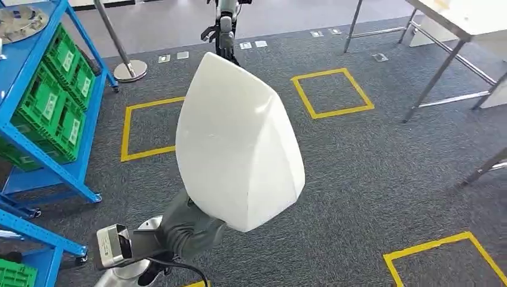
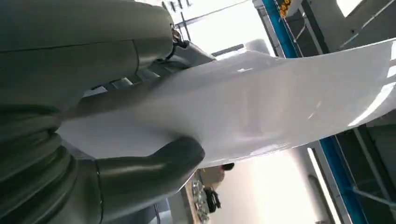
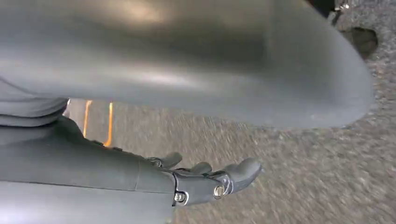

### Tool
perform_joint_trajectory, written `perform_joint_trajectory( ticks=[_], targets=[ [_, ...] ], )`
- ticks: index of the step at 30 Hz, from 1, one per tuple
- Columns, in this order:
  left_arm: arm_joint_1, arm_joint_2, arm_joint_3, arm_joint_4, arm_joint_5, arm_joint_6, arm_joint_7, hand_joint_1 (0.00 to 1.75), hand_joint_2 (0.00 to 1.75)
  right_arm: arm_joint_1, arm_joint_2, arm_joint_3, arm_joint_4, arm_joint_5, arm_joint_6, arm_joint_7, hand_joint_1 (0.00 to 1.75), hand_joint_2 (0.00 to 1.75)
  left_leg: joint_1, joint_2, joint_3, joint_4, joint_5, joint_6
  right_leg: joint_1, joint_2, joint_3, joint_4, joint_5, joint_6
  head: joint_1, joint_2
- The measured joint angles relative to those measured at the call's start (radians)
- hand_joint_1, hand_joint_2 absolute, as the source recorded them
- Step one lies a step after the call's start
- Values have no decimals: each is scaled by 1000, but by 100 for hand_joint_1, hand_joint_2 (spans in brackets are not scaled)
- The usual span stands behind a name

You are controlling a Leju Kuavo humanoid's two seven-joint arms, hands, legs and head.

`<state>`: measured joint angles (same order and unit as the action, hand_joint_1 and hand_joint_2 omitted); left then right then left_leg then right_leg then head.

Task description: Take the parts from the cabinet and place them on the table.

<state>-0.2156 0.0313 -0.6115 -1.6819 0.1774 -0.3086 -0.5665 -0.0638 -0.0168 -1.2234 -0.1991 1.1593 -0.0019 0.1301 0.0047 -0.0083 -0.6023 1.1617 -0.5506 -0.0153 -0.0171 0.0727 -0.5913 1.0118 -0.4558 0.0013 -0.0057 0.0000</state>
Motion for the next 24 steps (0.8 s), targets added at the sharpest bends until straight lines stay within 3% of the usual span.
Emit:
perform_joint_trajectory(
  ticks=[1,2,3,6,7,8,9,11,12,13,15,16,17,21,22,23,24],
  targets=[
    [-4,0,0,0,2,0,0,175,175,-1,2,-1,0,0,-1,2,0,0,4,-28,45,-94,41,0,-1,12,0,2,0,4,0,0],
    [-8,0,0,0,6,-3,1,175,175,-2,5,-2,0,-2,-2,2,0,0,9,-85,61,-141,32,-1,3,24,-6,7,0,13,-2,0],
    [-12,0,-1,0,9,-6,3,175,175,-3,5,-4,0,-4,-3,1,0,0,8,-67,58,-141,38,7,1,35,-12,5,4,21,-2,0],
    [-19,0,-1,0,11,-6,3,175,175,6,6,-10,0,-6,-5,-5,0,0,-1,-39,60,-145,45,31,-7,62,-20,-5,14,45,-2,0],
    [-22,-1,-1,0,11,-6,3,175,175,8,6,-13,0,-5,-5,-6,0,0,4,-22,62,-153,51,40,-11,48,-21,5,11,45,-1,0],
    [-22,-1,-1,0,11,-5,3,175,175,8,9,-14,0,-5,-4,-7,0,0,3,-13,63,-155,53,46,-1,-10,-40,41,-16,46,3,0],
    [-22,0,-1,0,12,-5,1,175,175,5,9,-16,0,-4,-4,-10,0,0,0,1,61,-155,53,48,2,-42,-78,119,-64,49,11,0],
    [-17,2,-1,3,12,-3,1,175,175,1,10,-18,0,-4,-2,-10,0,0,-4,32,58,-155,51,51,2,-59,-153,278,-131,52,11,0],
    [-16,3,-1,4,12,-3,1,175,175,2,11,-19,0,-4,-1,-7,0,0,-5,46,57,-154,51,52,1,-60,-170,316,-138,52,12,0],
    [-16,3,-1,5,13,-3,1,175,175,4,12,-19,0,-4,0,-3,0,0,-6,59,58,-154,50,52,1,-61,-160,300,-120,51,12,0],
    [-16,3,-1,5,13,-2,1,175,175,7,11,-20,0,-6,0,2,0,0,-5,80,60,-153,47,49,2,-72,-79,156,-48,48,13,0],
    [-16,3,-1,5,13,-2,1,175,175,6,11,-21,0,-8,-1,2,0,0,-6,90,62,-151,44,46,3,-99,-20,55,-15,46,15,0],
    [-16,3,-1,3,13,-2,1,175,175,4,12,-22,0,-8,-2,2,0,0,-12,97,63,-148,40,40,9,-148,4,2,-20,35,17,0],
    [-15,6,-2,3,14,-2,0,175,175,9,14,-25,0,-8,-3,-2,0,0,-13,128,74,-153,34,20,15,-110,0,1,-12,14,14,0],
    [-16,6,-2,3,14,-2,0,175,175,11,14,-26,0,-8,-3,-2,0,0,-10,113,72,-147,27,11,3,-101,5,-6,-6,6,14,0],
    [-15,7,-3,2,14,-2,0,175,175,11,14,-26,0,-8,-4,-2,0,0,-8,61,65,-118,6,6,2,-95,6,-7,-6,1,12,0],
    [-14,11,-3,2,14,-2,-5,175,175,7,14,-26,0,-7,-4,-3,0,0,-6,32,36,-55,-33,3,2,-84,5,-7,-4,-4,9,0]
  ],
)
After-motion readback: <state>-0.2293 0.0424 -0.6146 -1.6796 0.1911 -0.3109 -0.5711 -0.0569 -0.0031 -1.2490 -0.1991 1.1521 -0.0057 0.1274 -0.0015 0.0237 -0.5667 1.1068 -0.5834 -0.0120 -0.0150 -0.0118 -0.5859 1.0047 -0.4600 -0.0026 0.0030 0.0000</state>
